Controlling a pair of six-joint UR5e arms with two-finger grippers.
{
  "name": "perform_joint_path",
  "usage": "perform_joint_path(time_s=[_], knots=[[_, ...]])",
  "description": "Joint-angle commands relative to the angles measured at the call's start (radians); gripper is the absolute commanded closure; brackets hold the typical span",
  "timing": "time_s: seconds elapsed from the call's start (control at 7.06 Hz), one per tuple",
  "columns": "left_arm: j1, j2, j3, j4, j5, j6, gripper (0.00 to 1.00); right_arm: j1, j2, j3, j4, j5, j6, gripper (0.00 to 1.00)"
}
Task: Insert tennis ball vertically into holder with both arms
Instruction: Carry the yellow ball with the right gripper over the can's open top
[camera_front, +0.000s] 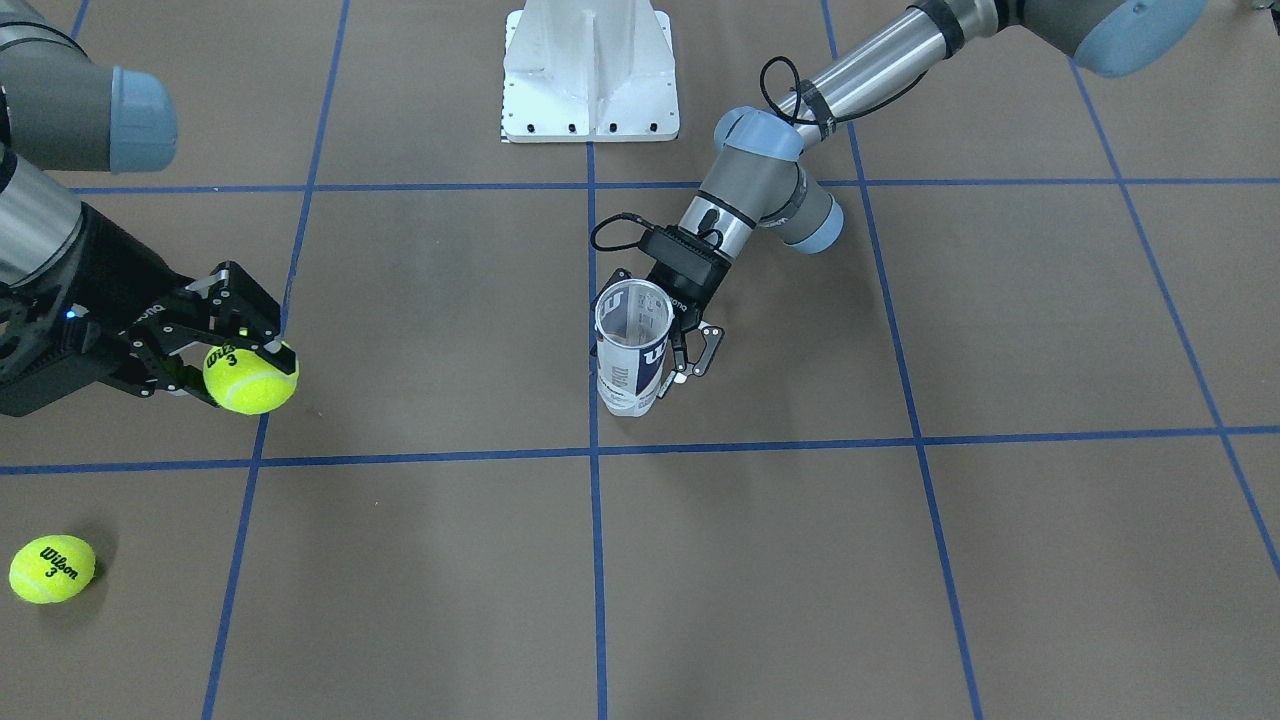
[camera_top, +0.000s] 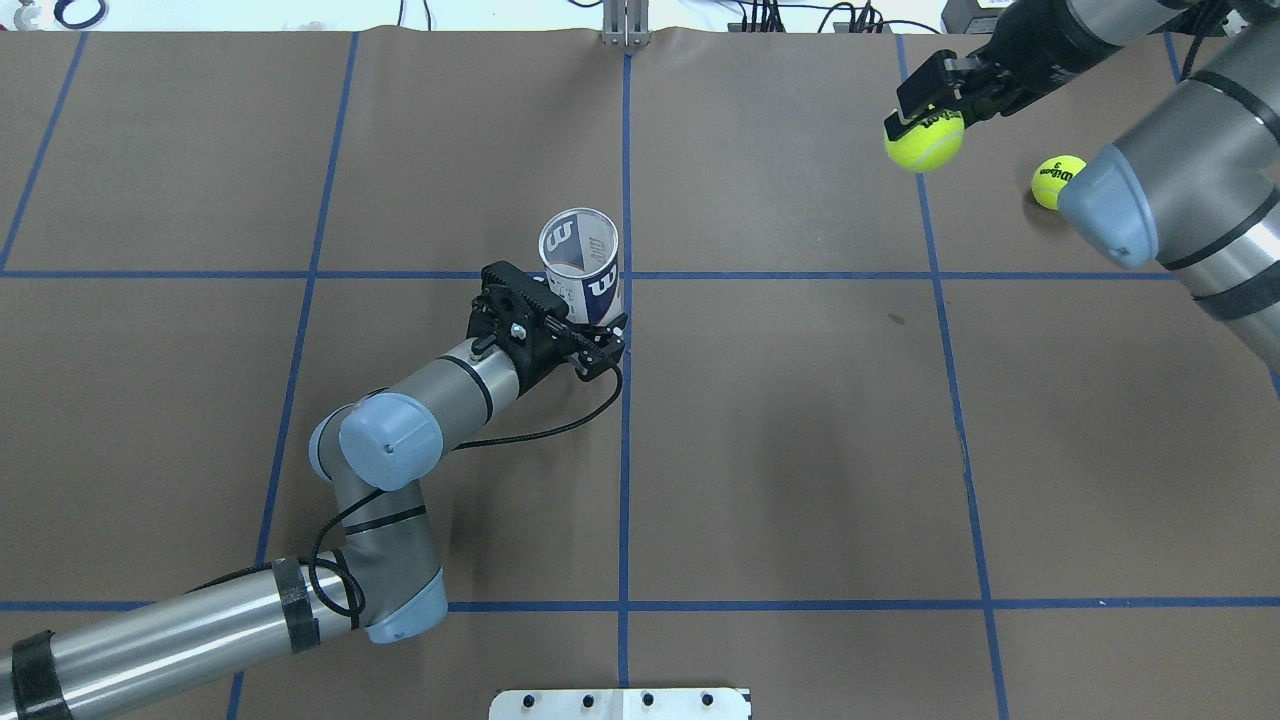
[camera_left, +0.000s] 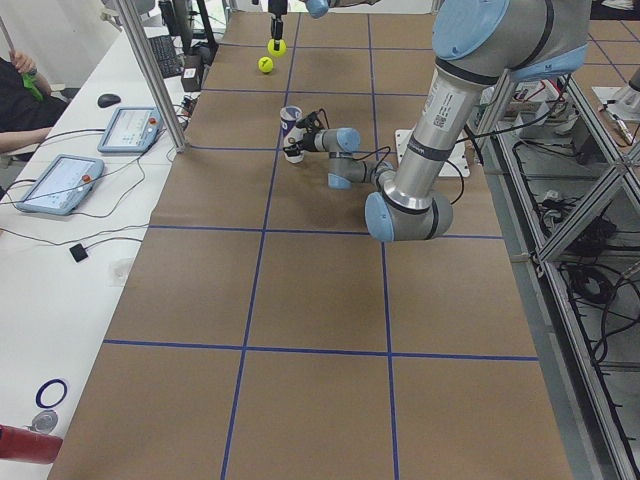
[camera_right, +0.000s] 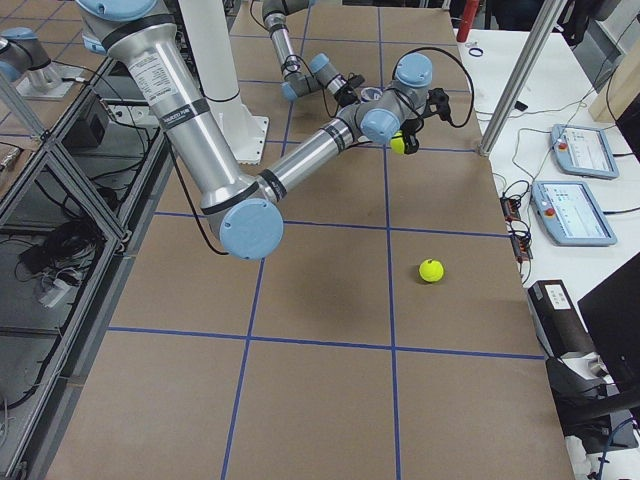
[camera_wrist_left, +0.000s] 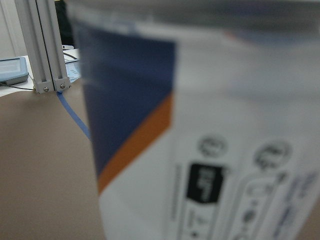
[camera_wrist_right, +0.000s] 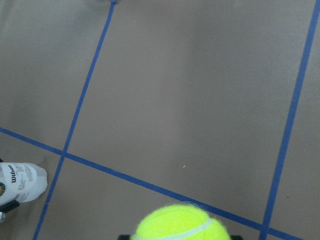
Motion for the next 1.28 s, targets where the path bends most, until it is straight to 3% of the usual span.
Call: perform_joint_path(time_s=[0.0, 0.28, 0.57, 1.13], knots=[[0.0, -0.004, 0.0, 0.0, 0.0, 0.0, 0.01, -0.067, 0.098, -0.001, 0.001, -0.014, 0.139, 1.0], [0.0, -0.005, 0.003, 0.002, 0.0, 0.0, 0.01, -0.13, 0.164, 0.001, 0.001, -0.046, 0.225, 1.0], [-0.002, -0.005, 0.009, 0.002, 0.0, 0.0, 0.01, -0.22, 0.217, -0.001, 0.001, -0.15, 0.296, 1.0], [0.002, -0.008, 0.009, 0.0, 0.0, 0.0, 0.01, -0.268, 0.265, -0.014, 0.0, -0.204, 0.325, 1.0]])
